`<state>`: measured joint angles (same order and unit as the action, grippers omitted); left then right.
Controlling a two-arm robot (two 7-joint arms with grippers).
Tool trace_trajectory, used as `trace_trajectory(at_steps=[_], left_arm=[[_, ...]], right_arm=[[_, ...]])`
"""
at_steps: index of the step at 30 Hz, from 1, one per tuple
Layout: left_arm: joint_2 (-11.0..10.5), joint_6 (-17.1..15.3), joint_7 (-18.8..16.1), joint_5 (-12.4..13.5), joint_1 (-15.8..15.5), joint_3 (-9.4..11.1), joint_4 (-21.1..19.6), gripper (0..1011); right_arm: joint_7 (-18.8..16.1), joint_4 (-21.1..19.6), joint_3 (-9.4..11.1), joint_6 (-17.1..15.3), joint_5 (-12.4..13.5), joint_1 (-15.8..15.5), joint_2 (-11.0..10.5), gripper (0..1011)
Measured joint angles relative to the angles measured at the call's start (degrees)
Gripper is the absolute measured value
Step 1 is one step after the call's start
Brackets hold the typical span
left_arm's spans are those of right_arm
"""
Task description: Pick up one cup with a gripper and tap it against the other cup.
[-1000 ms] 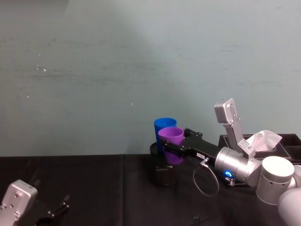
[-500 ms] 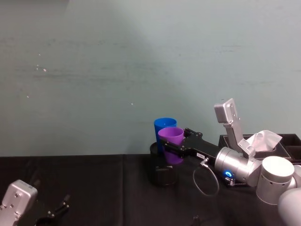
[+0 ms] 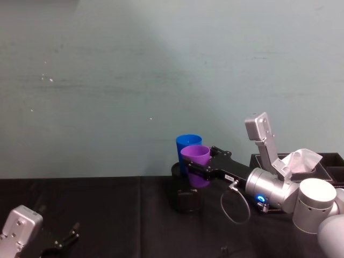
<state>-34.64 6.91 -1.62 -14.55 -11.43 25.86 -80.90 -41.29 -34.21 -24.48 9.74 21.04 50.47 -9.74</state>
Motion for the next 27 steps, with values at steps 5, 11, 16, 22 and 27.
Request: trace_trajectory(at_steps=[5,11,16,22,27], left_arm=[[0.0,0.0,0.0,0.0,0.0,0.0,0.0,1000],[0.0,0.0,0.0,0.0,0.0,0.0,0.0,1000],[0.0,0.0,0.0,0.0,0.0,0.0,0.0,1000],[0.0,0.0,0.0,0.0,0.0,0.0,0.0,1000],[0.0,0.0,0.0,0.0,0.0,0.0,0.0,1000]], right_arm=[[0.0,0.0,0.0,0.0,0.0,0.0,0.0,732],[0.0,0.0,0.0,0.0,0.0,0.0,0.0,732],[0.0,0.0,0.0,0.0,0.0,0.0,0.0,732],[0.0,0.0,0.0,0.0,0.0,0.0,0.0,732],[-0.6,-0.2,0.3,0.2,0.0,-0.3,0.0,732]])
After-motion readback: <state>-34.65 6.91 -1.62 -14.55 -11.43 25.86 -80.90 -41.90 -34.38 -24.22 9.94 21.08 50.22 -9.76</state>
